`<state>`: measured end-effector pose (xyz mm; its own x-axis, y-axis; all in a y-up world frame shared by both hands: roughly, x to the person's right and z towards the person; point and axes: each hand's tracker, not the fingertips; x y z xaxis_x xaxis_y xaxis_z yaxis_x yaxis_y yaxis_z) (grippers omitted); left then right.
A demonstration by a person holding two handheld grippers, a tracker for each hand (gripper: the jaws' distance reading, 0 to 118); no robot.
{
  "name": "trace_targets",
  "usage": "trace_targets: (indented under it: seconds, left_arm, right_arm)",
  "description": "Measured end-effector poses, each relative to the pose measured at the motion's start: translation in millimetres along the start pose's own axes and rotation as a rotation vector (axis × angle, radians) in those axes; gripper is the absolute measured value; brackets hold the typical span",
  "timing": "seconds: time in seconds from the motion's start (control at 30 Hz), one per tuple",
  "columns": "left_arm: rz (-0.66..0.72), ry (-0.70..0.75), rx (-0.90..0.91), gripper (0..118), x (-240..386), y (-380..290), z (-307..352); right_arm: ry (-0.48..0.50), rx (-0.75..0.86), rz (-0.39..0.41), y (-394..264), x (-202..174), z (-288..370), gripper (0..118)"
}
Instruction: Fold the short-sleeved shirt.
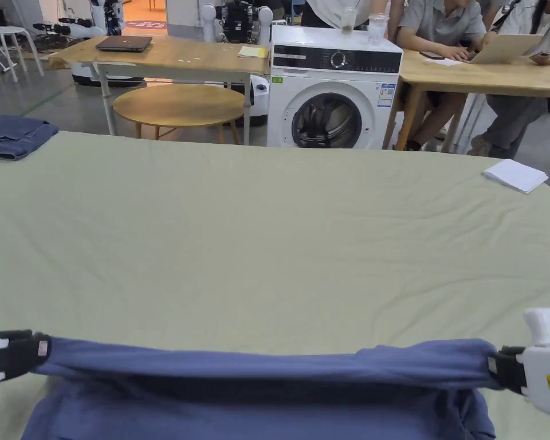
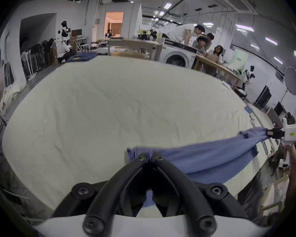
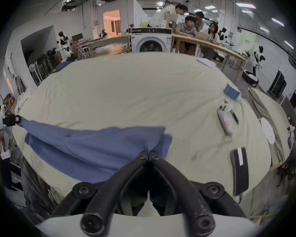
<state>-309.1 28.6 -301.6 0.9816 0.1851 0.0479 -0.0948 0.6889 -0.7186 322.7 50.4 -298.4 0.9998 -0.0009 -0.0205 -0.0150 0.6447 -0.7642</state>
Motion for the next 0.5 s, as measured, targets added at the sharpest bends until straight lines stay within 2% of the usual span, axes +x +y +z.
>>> trace_targets:
  seconds: [0.23,0.5]
  left_arm:
    - [0.003,0.018,-0.129,0,-3.9,-49.7,-20.9]
    - [-0.017,0.049,-0.184,0,-6.4,-66.0,-44.8]
  right_arm:
    - [-0.018,-0.136,-0.017,-50.9,8.2,-40.1,0]
    - [-0.031,-0.152,-0.012,-61.6,5.8,-66.7,0]
